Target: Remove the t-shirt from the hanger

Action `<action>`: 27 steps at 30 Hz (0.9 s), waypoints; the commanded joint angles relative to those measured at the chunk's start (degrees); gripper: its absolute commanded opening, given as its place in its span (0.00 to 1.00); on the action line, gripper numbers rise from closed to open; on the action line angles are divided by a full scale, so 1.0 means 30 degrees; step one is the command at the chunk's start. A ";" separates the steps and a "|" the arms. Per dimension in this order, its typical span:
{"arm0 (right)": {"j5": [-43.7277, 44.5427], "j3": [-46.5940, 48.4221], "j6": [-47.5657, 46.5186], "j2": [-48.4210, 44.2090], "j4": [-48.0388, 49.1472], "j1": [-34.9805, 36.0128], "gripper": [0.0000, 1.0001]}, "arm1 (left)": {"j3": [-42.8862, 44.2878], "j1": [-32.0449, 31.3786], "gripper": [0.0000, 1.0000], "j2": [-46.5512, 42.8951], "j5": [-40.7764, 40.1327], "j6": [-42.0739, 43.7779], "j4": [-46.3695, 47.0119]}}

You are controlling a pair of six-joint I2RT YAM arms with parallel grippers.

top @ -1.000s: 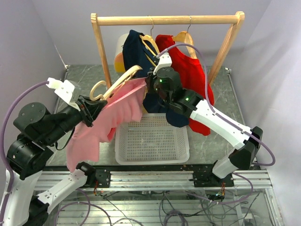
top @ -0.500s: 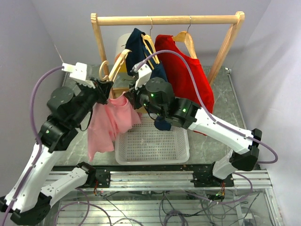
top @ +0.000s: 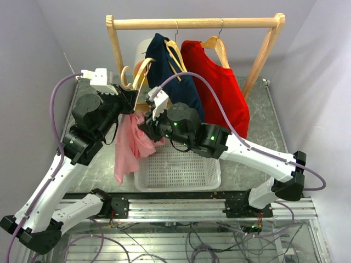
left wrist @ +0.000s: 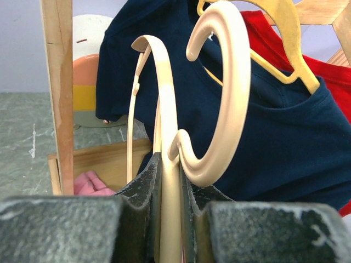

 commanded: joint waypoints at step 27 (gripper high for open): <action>0.1197 -0.1339 -0.3211 0.0180 0.5302 0.0016 0.52 | 0.1769 -0.0095 0.07 -0.0132 0.4016 -0.2224 0.0978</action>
